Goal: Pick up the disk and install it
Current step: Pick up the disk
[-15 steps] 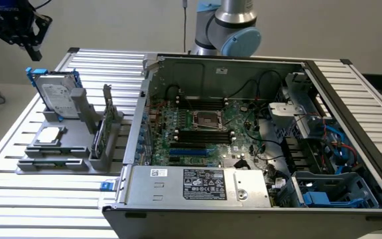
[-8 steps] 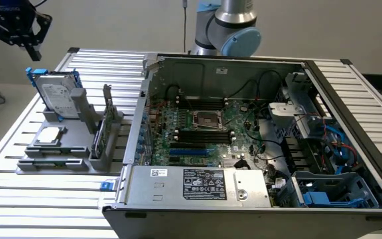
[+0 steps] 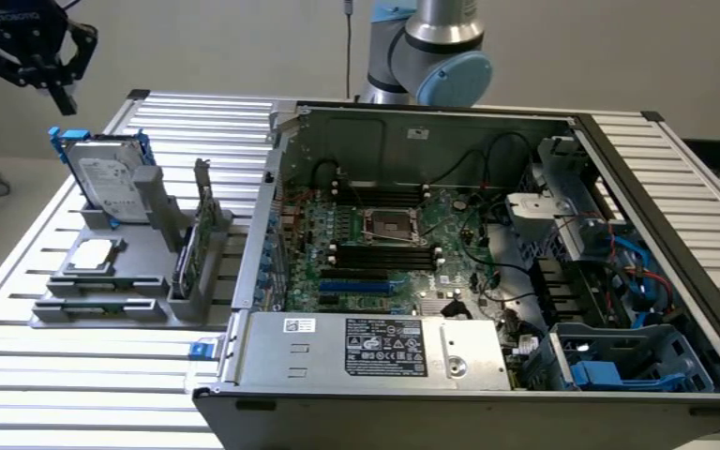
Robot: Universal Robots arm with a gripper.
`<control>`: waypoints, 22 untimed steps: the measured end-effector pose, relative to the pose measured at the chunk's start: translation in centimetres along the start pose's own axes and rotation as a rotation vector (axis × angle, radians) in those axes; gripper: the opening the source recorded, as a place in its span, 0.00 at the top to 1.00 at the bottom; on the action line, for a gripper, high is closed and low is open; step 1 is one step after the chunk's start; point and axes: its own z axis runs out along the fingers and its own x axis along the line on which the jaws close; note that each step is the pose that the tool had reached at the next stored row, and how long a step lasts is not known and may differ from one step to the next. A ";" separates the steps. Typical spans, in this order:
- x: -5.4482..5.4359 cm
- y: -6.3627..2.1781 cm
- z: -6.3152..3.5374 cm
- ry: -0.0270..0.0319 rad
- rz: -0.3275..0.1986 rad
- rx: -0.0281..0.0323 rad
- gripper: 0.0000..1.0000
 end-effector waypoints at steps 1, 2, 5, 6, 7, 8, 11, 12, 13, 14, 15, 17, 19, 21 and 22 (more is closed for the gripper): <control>0.0 0.00 0.00 0.0004 -0.018 -0.0001 0.89; 0.0 0.00 0.00 0.0007 -0.036 -0.0002 0.89; 0.0 0.00 0.00 0.0018 -0.090 -0.0005 0.89; 0.0 0.00 0.00 0.0022 -0.108 -0.0006 0.89; 0.0 0.00 0.00 0.0026 -0.128 -0.0008 0.89; 0.0 0.00 0.00 0.0030 -0.145 -0.0009 0.89; 0.0 0.00 0.00 0.0041 -0.199 -0.0012 0.89; 0.0 0.00 0.00 0.0045 -0.218 -0.0013 0.89; 0.0 0.00 0.00 0.0048 -0.236 -0.0014 0.89; 0.0 0.00 0.00 0.0052 -0.254 -0.0015 0.89; 0.0 0.00 0.00 0.0056 -0.272 -0.0016 0.89; 0.0 0.00 0.00 0.0063 -0.309 -0.0019 0.89; 0.0 0.00 0.00 0.0071 -0.345 -0.0021 0.89; 0.0 0.00 0.00 0.0078 -0.381 -0.0023 0.89; 0.0 0.00 0.00 0.0082 -0.399 -0.0024 0.89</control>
